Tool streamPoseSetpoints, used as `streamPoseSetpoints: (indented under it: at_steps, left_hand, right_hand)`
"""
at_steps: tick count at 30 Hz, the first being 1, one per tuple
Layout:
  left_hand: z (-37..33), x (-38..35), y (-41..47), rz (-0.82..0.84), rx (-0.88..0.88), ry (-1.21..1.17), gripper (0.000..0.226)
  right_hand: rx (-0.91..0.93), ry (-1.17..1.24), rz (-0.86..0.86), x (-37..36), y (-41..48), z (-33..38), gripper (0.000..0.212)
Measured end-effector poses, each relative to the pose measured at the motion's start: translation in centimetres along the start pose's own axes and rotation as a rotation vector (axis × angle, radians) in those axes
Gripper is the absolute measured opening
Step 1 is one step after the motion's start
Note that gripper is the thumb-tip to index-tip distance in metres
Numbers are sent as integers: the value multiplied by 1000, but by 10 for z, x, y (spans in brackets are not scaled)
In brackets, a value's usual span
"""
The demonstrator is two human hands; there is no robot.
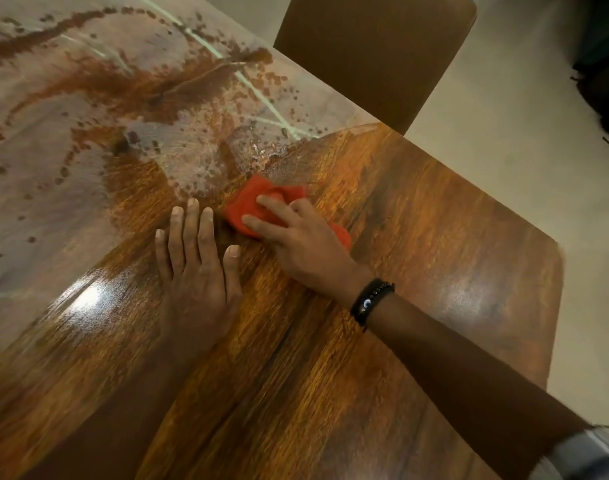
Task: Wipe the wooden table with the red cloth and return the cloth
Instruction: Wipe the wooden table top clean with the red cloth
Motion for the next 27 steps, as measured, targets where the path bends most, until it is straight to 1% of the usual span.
streamPoseSetpoints:
  at_steps: [1, 2, 3, 5, 7, 9, 10, 11, 12, 14, 17, 18, 19, 20, 21, 22, 25, 26, 27]
  left_hand:
    - [0, 0, 0, -1, 3, -8, 62]
    - [-1, 1, -1, 1, 5, -19, 62]
    - [-1, 1, -1, 5, 8, -29, 62]
    - [-1, 1, -1, 14, 4, -32, 62]
    - [0, 0, 0, 16, -8, -17, 62]
    - [0, -1, -1, 10, -14, 3, 61]
    - [0, -1, -1, 8, -16, 16, 61]
    - [0, -1, -1, 9, -16, 26, 61]
    - [0, -1, -1, 12, -16, 31, 61]
    - [0, -2, 0, 23, -15, 23, 61]
    - [-1, 0, 0, 21, -6, -12, 64]
    - [-1, 1, 0, 15, -2, -24, 65]
    - [-1, 1, 0, 10, 2, -33, 65]
    - [-1, 1, 0, 8, 3, -37, 65]
    - [-1, 1, 0, 10, 4, -37, 66]
    - [0, 1, 0, 14, 3, -38, 66]
    - [0, -1, -1, 30, -4, -34, 65]
    - [0, -1, 0, 34, -3, -32, 65]
    - [0, -1, 0, 39, -2, -30, 66]
  right_hand:
    - [73, 8, 50, 2, -2, 0, 43]
    - [98, 1, 65, 10, 0, -13, 42]
    - [66, -9, 48, 20, 5, -32, 41]
    - [-114, -30, -49, 48, 16, -87, 39]
    - [-377, -30, -178, 77, 21, -143, 39]
    - [-632, 19, -280, 91, 25, -173, 39]
    - [-690, 27, -301, 89, 30, -173, 39]
    - [-688, 7, -308, 83, 36, -162, 40]
    - [-636, -27, -299, 75, 42, -143, 40]
    - [-454, -66, -239, 48, 48, -95, 44]
    - [-113, -30, -51, 1, 32, -10, 50]
    - [-17, 4, 2, -5, 23, 8, 50]
    - [48, 21, 33, -4, 16, 10, 47]
    - [68, 17, 24, 4, 13, -1, 44]
    - [16, -5, -12, 14, 12, -20, 42]
    - [-74, -39, -53, 27, 11, -47, 41]
    - [-453, -68, -213, 68, 3, -132, 39]
    - [-553, -48, -264, 75, 2, -146, 39]
    - [-609, -37, -288, 75, 3, -148, 39]
Point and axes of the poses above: each hand's wrist, its own y-axis towards the middle knuckle, its own x-axis out of the back of the hand, z = x × y, the point moved 2 cm from there along y, towards the middle knuckle, and after that the axes turned 12 degrees about y, right-handed, at the moved point
